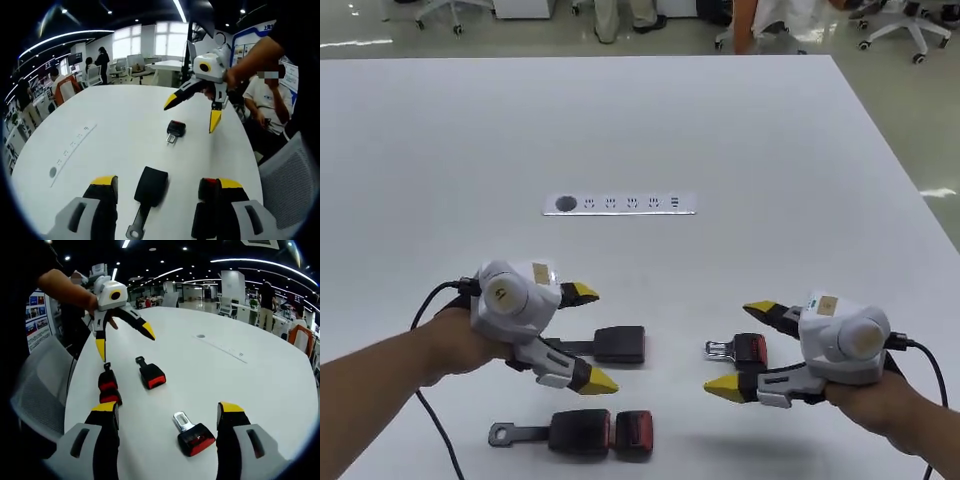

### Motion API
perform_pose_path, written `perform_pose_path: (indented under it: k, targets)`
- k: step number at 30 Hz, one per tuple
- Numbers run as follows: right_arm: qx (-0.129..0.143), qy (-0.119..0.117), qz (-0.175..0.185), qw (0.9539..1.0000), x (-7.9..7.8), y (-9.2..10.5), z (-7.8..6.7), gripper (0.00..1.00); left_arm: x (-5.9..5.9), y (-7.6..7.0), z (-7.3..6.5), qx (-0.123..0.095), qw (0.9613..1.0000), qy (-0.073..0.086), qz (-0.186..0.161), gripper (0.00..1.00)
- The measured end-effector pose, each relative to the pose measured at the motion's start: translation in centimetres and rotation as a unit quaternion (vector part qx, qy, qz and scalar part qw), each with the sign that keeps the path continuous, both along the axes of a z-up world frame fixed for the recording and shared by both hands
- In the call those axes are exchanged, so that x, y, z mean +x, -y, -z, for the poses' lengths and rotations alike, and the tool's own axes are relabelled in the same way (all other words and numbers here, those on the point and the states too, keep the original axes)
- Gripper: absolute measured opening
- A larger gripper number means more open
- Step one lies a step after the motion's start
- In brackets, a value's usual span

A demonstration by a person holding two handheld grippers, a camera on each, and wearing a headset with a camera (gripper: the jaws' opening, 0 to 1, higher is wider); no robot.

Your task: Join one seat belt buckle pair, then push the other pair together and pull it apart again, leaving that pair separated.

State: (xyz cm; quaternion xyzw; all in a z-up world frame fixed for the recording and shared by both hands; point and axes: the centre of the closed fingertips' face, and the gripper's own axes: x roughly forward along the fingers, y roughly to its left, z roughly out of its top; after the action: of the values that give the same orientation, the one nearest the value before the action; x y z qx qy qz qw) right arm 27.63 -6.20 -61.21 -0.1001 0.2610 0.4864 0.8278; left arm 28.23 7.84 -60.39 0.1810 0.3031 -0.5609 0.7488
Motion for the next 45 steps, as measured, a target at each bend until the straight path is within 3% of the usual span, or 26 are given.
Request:
perform_pose_path:
  k: [9,13,15,17,20,25,31,35,36,37,42,44,45]
  targets:
    - [-0.004,-0.028,-0.013,0.9995,1.3,1.6,2.5,0.78,1.3,0.4,2.5,0.01,0.9997,-0.016,0.012,0.82]
    - [-0.009,-0.043,-0.018,0.9989,1.1,2.2,3.5,0.77,1.4,0.6,3.8,0.017,0.9994,-0.024,0.02,0.81]
    - [-0.012,-0.051,-0.023,0.9984,1.4,2.8,4.7,0.76,1.5,0.8,4.4,0.018,0.9992,-0.026,0.025,0.78]
    - [-0.014,-0.057,-0.026,0.9979,1.5,3.1,5.4,0.75,1.3,1.1,4.4,0.024,0.9989,-0.029,0.028,0.77]
    - [-0.021,-0.064,-0.037,0.997,1.4,3.4,6.2,0.71,1.4,0.8,5.7,0.033,0.9983,-0.034,0.034,0.74]
    - [-0.029,-0.069,-0.051,0.9959,1.4,3.7,6.2,0.66,1.6,0.6,7.0,0.04,0.9977,-0.034,0.044,0.7]
    - [-0.043,-0.073,-0.073,0.9937,1.1,4.0,7.2,0.62,1.3,1.1,7.3,0.045,0.9971,-0.032,0.053,0.61]
    - [-0.045,-0.069,-0.084,0.9931,0.8,3.9,7.0,0.58,0.8,1.0,8.2,0.06,0.9953,-0.032,0.069,0.6]
    - [-0.046,-0.067,-0.088,0.9928,0.8,3.9,6.9,0.58,0.8,0.8,8.4,0.058,0.9951,-0.025,0.076,0.6]
    - [-0.048,-0.066,-0.091,0.9925,0.7,3.9,6.8,0.56,0.7,0.8,8.4,0.061,0.9952,-0.032,0.07,0.6]
    - [-0.066,-0.057,-0.115,0.9896,0.4,4.1,6.9,0.48,0.9,1.1,7.9,0.069,0.9928,-0.014,0.096,0.48]
    - [-0.068,-0.054,-0.122,0.9887,0.4,3.9,6.8,0.44,1.7,0.8,7.9,0.08,0.9921,0.006,0.096,0.42]
    - [-0.069,-0.052,-0.126,0.9883,0.3,3.8,6.7,0.44,1.6,0.9,7.8,0.075,0.9926,-0.002,0.096,0.4]
